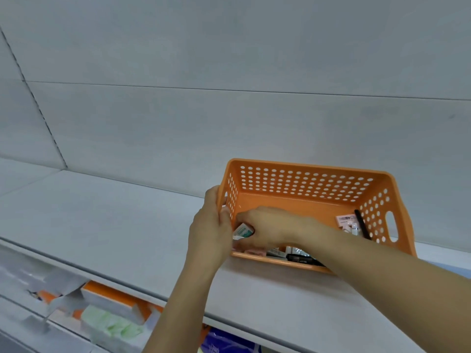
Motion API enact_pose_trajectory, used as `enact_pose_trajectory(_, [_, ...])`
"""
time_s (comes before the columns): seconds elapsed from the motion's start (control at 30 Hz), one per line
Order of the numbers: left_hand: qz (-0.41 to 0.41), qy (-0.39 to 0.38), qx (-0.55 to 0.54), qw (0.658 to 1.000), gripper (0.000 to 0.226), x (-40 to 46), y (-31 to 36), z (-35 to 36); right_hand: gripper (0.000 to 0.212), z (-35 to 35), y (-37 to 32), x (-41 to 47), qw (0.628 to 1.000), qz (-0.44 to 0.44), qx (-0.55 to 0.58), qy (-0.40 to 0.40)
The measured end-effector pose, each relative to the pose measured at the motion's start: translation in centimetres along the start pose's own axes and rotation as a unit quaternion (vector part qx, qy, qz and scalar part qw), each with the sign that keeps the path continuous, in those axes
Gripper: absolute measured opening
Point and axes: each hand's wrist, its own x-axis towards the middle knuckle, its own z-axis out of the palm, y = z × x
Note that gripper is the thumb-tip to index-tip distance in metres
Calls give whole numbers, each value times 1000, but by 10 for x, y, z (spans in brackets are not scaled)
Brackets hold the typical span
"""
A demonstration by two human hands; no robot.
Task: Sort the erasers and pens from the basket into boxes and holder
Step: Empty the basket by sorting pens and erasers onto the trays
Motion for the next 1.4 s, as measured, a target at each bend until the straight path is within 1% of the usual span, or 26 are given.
enact_pose_trajectory(0.07, [-1, 2, 0, 1000, 32, -1, -1, 0, 33, 1, -1, 0, 999, -26, -24, 6])
enact_pose_trajectory(0.1, [-1, 1, 0, 1000, 32, -1, 0, 1, 32, 1, 0, 0, 999, -27, -20, 4])
enact_pose_trajectory(0.2, [-1, 0, 5, 1000, 32, -1, 2, 1, 26, -2, 4, -2, 999, 9, 38, -6])
enact_pose_trajectory(0.27, [-9, -2, 12, 1000, 32, 0, 4, 1, 19, -1, 7, -2, 996, 38, 82, 3])
enact_pose_trajectory(0.33, [-11, -1, 18, 1000, 33, 1, 5, 1, 17, 1, 6, -2, 994, 53, 94, 8])
enact_pose_trajectory(0.37, [-13, -1, 20, 1000, 33, 2, 5, 2, 18, 1, 5, -3, 995, 52, 84, 1])
enact_pose_trajectory(0.43, [-21, -5, 25, 999, 33, 4, 5, 3, 29, 0, 1, -5, 996, 45, 67, -31])
enact_pose_trajectory(0.47, [-26, -8, 29, 999, 33, 5, 5, 4, 34, -2, 0, -6, 995, 47, 74, -45])
enact_pose_trajectory(0.5, [-30, -9, 32, 999, 33, 5, 5, 4, 34, -4, 0, -7, 992, 55, 95, -56])
enact_pose_trajectory(0.57, [-32, -9, 30, 999, 32, 5, 6, 6, 20, -6, 2, -8, 986, 71, 140, -62])
enact_pose_trajectory(0.63, [-25, -13, 29, 999, 32, 4, 7, 8, 6, -8, 7, -11, 985, 77, 148, -36])
enact_pose_trajectory(0.7, [-23, -24, 35, 999, 32, 4, 9, 10, 8, -8, 13, -16, 984, 83, 155, 4])
enact_pose_trajectory(0.8, [-33, -33, 65, 997, 34, 5, 12, 11, 13, -9, 27, -23, 968, 109, 210, 84])
enact_pose_trajectory(0.83, [-32, -19, 88, 995, 39, 5, 14, 12, 14, -12, 31, -26, 956, 123, 236, 123])
enact_pose_trajectory(0.87, [-18, 18, 128, 991, 44, 4, 15, 12, 15, -14, 36, -30, 939, 137, 272, 160])
enact_pose_trajectory(0.93, [70, 120, 221, 965, 50, -3, 25, 13, 17, -21, 43, -38, 904, 156, 341, 208])
enact_pose_trajectory(0.97, [121, 149, 229, 954, 50, -6, 32, 16, 17, -23, 46, -43, 895, 162, 356, 215])
enact_pose_trajectory(1.0, [152, 142, 217, 954, 48, -9, 42, 20, 17, -25, 48, -48, 890, 167, 365, 217])
enact_pose_trajectory(1.03, [164, 112, 192, 961, 45, -11, 51, 25, 17, -25, 50, -53, 886, 169, 373, 219])
enact_pose_trajectory(1.1, [144, 14, 163, 976, 39, -9, 61, 38, 17, -27, 54, -63, 877, 169, 388, 226])
enact_pose_trajectory(1.17, [101, -93, 189, 972, 38, -2, 65, 46, 16, -30, 59, -75, 877, 171, 383, 233])
enact_pose_trajectory(1.2, [72, -147, 213, 963, 38, 2, 67, 49, 16, -31, 61, -82, 878, 172, 381, 233])
enact_pose_trajectory(1.27, [21, -256, 275, 926, 40, 9, 68, 53, 14, -34, 65, -94, 878, 168, 386, 226])
enact_pose_trajectory(1.33, [-16, -346, 349, 871, 47, 12, 69, 58, 13, -35, 65, -105, 882, 160, 387, 217])
enact_pose_trajectory(1.37, [-25, -373, 378, 847, 49, 13, 70, 60, 12, -35, 65, -110, 883, 155, 387, 214])
enact_pose_trajectory(1.4, [-27, -386, 395, 833, 47, 14, 70, 63, 12, -34, 66, -114, 884, 149, 389, 211])
